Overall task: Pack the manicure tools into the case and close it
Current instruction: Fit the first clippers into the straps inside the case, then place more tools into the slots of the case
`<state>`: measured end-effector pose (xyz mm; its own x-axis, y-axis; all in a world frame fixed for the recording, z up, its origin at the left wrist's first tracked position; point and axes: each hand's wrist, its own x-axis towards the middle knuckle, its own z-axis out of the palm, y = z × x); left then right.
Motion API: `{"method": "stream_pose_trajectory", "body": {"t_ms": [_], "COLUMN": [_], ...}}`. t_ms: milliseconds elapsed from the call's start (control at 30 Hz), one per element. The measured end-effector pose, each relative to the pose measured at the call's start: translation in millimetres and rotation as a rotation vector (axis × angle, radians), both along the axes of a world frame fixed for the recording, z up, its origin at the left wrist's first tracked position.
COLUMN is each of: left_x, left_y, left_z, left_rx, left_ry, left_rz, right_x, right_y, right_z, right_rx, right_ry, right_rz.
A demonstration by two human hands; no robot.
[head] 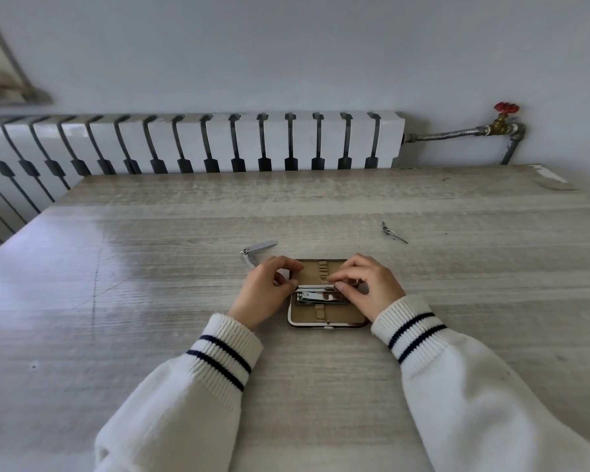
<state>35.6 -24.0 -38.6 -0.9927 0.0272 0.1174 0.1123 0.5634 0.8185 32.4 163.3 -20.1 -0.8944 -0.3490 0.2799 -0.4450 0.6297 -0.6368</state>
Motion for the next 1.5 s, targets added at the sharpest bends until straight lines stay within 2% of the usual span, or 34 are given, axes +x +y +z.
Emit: {"method": "stream_pose_trajectory", "body": {"t_ms": [167, 367, 767, 900, 1167, 1333, 1500], "left_x": [0, 1, 3, 4, -2, -6, -10], "left_y": [-1, 0, 0, -1, -13, -19, -21], "left_z": [0, 0, 7, 11, 7, 2, 1], "left_rx": [-0.006, -0.009, 0.010, 0.033, -0.210, -0.346, -0.374], "left_ry": [-0.002, 0.001, 0.012, 0.069, 0.204, 0.137, 0.030], "left_rz": [-0.004, -0.002, 0.018, 0.066, 0.260, 0.334, 0.349], "right_x": [-6, -9, -10, -11, -12, -13, -13], "right_y": [5, 7, 8, 8, 8, 9, 9], "right_z": [-5, -7, -7, -8, -10, -11, -12], "right_rx": [0.042, 0.108, 0.102, 0.103, 0.082, 0.074, 0.071], "right_ry": [0.037, 0.015, -0.006, -0.005, 0.009, 0.011, 0.006], "right_rz": [-0.074, -0.033, -0.031, -0.032, -0.018, -0.017, -0.020]}}
